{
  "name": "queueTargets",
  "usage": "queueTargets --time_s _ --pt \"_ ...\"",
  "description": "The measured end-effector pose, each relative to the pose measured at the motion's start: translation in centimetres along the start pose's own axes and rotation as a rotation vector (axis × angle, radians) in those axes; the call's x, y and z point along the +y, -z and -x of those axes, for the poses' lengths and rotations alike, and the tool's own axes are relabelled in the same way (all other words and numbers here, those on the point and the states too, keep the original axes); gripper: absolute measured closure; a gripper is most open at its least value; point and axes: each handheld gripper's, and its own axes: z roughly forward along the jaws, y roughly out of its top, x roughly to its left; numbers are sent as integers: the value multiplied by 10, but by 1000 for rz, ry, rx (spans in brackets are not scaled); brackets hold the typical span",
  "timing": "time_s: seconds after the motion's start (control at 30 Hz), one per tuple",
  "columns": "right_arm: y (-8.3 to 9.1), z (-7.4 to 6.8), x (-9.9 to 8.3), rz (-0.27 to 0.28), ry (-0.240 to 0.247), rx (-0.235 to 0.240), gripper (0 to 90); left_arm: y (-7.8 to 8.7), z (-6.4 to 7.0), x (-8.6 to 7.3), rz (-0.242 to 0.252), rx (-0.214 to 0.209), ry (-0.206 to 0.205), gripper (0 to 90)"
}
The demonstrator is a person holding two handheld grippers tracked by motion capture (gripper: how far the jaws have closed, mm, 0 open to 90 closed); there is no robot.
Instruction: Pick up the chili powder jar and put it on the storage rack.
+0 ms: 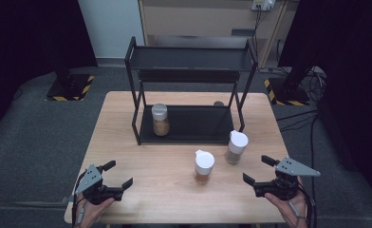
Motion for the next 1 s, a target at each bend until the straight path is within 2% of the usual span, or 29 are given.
queueTargets --time_s 0.43,1.0 --pt "-36 -9 21 -20 27 85 30 0 0 0 -1 -4 -3 22" --pt "-68 -20 42 -78 42 119 30 -1 -1 0 -6 -8 -3 23"
